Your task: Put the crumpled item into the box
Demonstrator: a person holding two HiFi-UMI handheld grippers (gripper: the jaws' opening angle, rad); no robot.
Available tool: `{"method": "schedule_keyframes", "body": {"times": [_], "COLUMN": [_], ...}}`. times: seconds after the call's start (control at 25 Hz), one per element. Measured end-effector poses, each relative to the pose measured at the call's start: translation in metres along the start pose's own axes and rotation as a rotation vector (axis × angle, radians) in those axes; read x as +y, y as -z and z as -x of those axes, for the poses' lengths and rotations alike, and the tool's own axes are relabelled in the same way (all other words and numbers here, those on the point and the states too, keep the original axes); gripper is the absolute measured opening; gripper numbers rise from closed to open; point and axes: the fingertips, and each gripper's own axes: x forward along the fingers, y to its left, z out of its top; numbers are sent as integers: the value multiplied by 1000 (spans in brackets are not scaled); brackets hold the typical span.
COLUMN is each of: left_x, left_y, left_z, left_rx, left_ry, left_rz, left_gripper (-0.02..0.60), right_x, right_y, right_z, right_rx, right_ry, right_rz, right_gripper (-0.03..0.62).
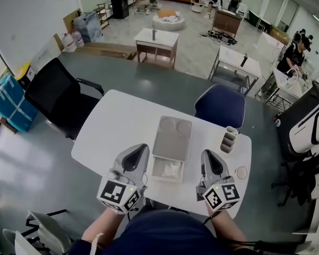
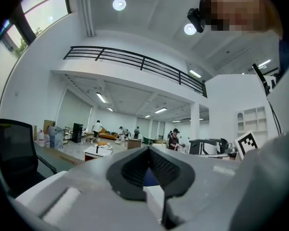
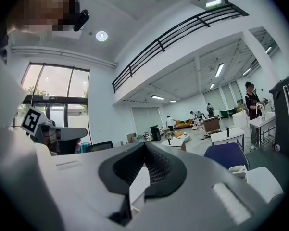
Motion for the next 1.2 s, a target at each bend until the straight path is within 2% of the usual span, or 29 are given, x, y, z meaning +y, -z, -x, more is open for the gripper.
{"method": "schedule_keyframes", "body": {"times": [0.4,0.64,1.2], "left_x": [11,16,16], "left_y": [6,4,16], "left_z": [0,-1,-13], "left_rx": [-7,-38,-19], "left_ry": [-33,-57,-54], "left_rz": [2,-3,5], "left_gripper": [2,2,2], "right_x": [-1,0,-6], "right_y": [4,4,4], "right_z": [-2,-3,-3], "right_rx": [-12,-7,-16], "right_ry": [2,1,-14], "right_rz": [0,7,10], "right_gripper": [2,2,2]}}
